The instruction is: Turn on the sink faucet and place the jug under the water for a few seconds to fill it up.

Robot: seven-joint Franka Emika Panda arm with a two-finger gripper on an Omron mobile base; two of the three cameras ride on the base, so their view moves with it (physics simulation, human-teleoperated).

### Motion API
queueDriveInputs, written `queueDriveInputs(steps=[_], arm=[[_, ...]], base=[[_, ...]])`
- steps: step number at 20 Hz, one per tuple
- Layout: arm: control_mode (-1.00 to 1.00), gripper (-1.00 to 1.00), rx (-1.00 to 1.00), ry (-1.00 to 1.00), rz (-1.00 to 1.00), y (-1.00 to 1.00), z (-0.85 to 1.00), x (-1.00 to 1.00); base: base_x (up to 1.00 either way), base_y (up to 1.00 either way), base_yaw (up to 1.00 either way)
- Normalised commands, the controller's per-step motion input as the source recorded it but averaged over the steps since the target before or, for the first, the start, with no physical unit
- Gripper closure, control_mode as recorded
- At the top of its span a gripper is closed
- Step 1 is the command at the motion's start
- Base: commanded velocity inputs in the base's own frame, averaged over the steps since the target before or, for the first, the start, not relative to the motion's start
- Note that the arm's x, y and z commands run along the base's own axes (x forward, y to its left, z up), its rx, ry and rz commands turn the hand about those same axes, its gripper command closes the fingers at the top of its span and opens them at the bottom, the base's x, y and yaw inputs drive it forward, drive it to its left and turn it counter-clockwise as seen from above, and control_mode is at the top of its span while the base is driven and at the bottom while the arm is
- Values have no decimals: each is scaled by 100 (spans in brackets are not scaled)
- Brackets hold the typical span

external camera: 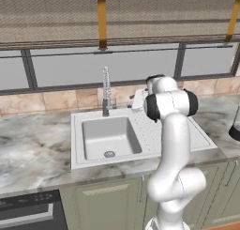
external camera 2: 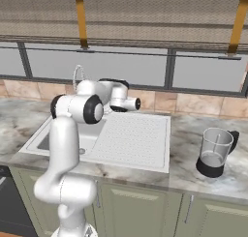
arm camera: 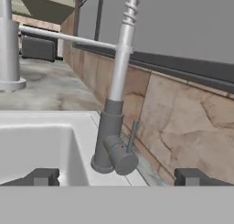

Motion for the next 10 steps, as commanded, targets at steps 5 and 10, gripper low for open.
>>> queueDriveInputs(steps=[5, 10], arm=[[-100, -100, 1, 0, 6, 39, -5, 48], [-100, -100, 0, 0, 3, 39, -18, 36]], base=[[0, 0, 0], [0, 0, 0]])
